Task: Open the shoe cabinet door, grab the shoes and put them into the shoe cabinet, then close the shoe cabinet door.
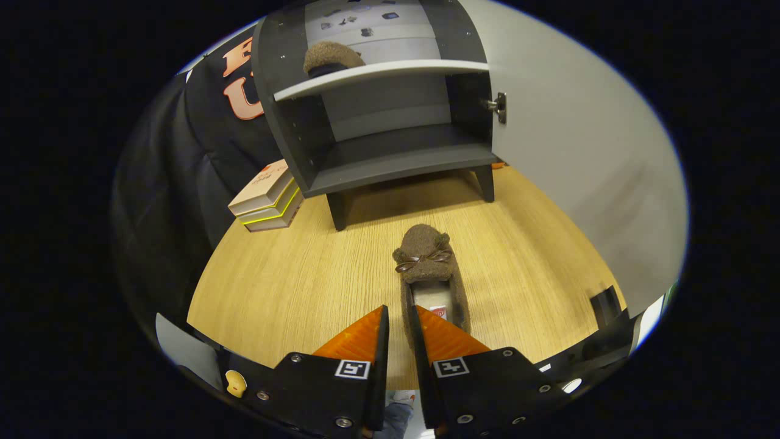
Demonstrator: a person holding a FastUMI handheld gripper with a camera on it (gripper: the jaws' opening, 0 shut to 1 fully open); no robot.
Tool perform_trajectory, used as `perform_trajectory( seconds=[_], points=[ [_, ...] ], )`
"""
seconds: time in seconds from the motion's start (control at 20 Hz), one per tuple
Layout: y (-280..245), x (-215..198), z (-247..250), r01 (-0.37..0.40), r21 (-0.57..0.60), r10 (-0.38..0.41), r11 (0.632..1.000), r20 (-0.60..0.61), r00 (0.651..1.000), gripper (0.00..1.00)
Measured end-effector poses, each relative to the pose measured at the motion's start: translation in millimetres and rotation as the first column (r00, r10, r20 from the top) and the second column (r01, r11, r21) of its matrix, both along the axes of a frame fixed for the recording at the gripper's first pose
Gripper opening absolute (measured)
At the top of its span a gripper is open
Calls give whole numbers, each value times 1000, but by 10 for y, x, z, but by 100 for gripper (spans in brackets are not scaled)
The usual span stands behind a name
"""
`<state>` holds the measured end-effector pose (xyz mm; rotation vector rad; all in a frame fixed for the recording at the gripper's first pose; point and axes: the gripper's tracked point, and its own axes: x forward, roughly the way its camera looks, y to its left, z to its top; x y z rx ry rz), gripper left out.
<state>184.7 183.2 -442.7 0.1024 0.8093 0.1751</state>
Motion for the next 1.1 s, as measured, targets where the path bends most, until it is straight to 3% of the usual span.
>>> perform_trajectory(
  seconds=[0.35,0.6,0.85,1.1],
  points=[
    [64,245,-573,-47,-5,46,999,-109,993,24],
    [95,483,-694,-56,-36,53,998,-91,994,18],
    [86,505,-685,-53,-40,51,998,-59,997,7],
    [-27,487,-454,-18,-36,16,999,-51,999,5]
  ],
)
